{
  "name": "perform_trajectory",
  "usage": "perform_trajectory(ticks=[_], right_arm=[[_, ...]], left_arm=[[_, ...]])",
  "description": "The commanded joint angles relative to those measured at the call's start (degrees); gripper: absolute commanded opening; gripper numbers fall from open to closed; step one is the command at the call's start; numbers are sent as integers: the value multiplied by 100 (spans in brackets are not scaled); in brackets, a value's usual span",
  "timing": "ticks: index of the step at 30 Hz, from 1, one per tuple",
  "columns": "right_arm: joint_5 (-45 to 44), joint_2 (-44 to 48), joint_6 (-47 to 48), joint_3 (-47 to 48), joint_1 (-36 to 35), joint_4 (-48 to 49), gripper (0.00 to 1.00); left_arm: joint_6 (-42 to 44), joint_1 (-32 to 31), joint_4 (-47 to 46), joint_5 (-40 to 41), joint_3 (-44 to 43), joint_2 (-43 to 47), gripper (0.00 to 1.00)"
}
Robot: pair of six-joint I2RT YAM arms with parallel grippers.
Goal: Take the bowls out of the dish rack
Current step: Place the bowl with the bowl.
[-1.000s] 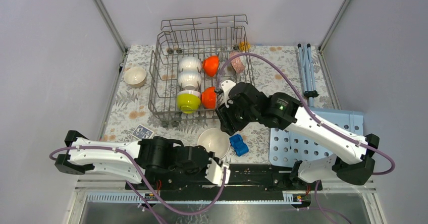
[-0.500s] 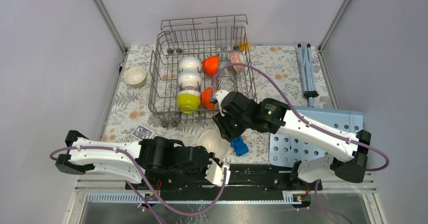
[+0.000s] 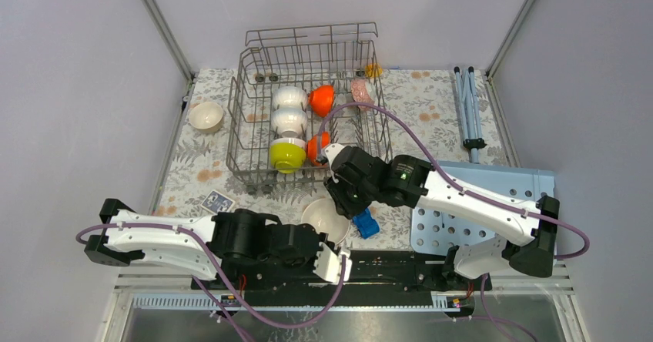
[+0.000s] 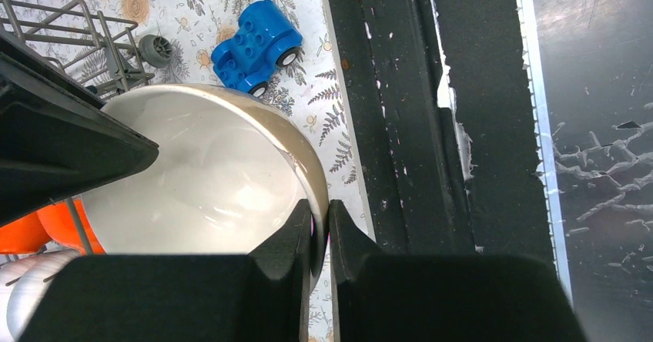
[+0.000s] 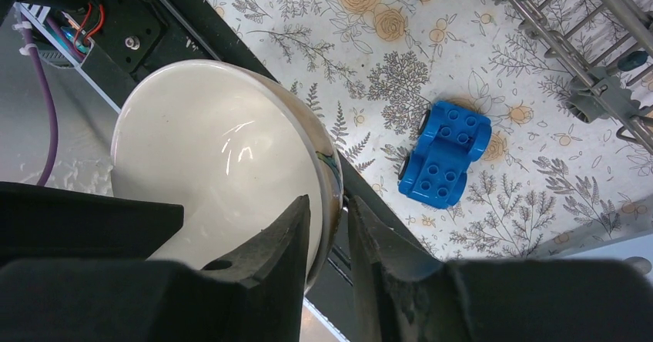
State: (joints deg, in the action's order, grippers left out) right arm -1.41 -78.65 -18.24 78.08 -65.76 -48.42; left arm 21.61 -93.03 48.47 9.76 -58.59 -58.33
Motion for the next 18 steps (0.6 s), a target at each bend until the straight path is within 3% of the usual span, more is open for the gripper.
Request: perform_trajectory(ticks=[1,7,10,14,16,18], right_arm=[[-88,-66,-108,35,-114,86,30],[-170,-190,-193,129,-191,-26,16],[-213,-265,-227,186,-239,-84,0],[-346,-247,-326,180,-279,-63,0],[-430,-182,-374,152,-280,-18,0],[-506,-109,-423,122,-280,30,0]], left_arm=[[-52,-39,-389,161,-176,46,0],[-147,-48,-390,164,-166,1,0],[-207,-48,-390,154,-159,-41,0],[-465,-48,-408,281,-205,-154,0],[-582,-48,-453,422,-221,-178,13],[-719,-48,-482,588,-237,-151,39]])
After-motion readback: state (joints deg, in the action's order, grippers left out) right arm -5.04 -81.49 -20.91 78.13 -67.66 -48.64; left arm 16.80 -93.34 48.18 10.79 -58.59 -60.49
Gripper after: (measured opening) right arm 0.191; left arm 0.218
